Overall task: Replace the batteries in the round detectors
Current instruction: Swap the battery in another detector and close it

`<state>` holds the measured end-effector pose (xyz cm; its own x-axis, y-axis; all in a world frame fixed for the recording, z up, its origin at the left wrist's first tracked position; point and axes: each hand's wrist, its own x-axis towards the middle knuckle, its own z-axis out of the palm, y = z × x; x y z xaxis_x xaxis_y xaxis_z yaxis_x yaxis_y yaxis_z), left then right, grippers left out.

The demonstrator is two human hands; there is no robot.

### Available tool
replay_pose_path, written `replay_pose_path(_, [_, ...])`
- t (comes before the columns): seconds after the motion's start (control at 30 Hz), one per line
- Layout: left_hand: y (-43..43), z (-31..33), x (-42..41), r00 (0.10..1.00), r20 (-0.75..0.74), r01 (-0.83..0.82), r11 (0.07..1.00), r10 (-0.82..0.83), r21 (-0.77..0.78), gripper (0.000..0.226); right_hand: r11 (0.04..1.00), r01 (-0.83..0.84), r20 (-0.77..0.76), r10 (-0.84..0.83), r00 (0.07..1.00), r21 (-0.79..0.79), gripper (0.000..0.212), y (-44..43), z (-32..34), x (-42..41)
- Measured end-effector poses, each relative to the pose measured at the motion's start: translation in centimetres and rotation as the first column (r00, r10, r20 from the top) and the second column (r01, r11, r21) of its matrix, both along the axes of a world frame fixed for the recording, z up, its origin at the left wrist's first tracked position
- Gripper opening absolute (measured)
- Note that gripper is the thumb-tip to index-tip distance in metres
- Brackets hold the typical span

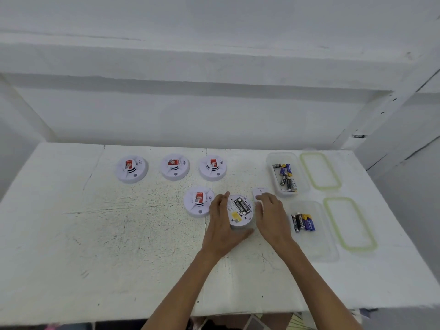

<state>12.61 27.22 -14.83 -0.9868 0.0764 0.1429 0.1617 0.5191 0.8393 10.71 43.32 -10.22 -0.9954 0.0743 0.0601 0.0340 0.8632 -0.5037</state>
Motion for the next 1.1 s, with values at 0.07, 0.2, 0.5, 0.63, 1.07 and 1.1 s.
replay_pose_path(0.07, [-0.1, -0.2, 0.0, 0.999, 0.026, -0.024, 0.999, 0.023, 0.037, 0.113, 0.990, -0.037, -0.013, 0.036, 0.999, -0.138, 0.029, -0.1, 0.2, -0.1])
replay_pose_path(0.2, [-0.4, -0.3, -0.1, 1.000, 0.015, 0.027, 0.998, -0.028, 0.053, 0.102, 0.970, -0.116, -0.018, 0.115, 0.993, -0.213, 0.026, -0.1, 0.1, 0.0])
replay_pose_path(0.5, [0.0, -1.5, -0.5, 0.998, 0.007, 0.055, 0.995, -0.055, -0.079, 0.101, 0.979, -0.201, 0.051, 0.199, 0.979, 0.045, 0.019, -0.5, 0.7, -0.9])
replay_pose_path(0.63, [0.1, -1.6, -0.5, 0.997, 0.003, 0.082, 0.991, -0.082, -0.110, 0.094, 0.968, -0.216, 0.076, 0.208, 0.975, 0.124, 0.015, -0.6, 1.0, -1.8])
replay_pose_path(1.07, [0.3, -0.9, -0.5, 0.985, -0.109, 0.122, 0.987, -0.134, -0.105, 0.085, 0.976, -0.212, 0.066, 0.209, 0.976, 0.040, 0.018, -0.4, 1.3, -2.9])
replay_pose_path(1.1, [0.4, -0.9, -0.5, 0.981, -0.140, 0.120, 0.986, -0.136, -0.114, 0.082, 0.977, -0.211, 0.063, 0.209, 0.976, 0.023, 0.020, -0.1, 1.3, -2.9])
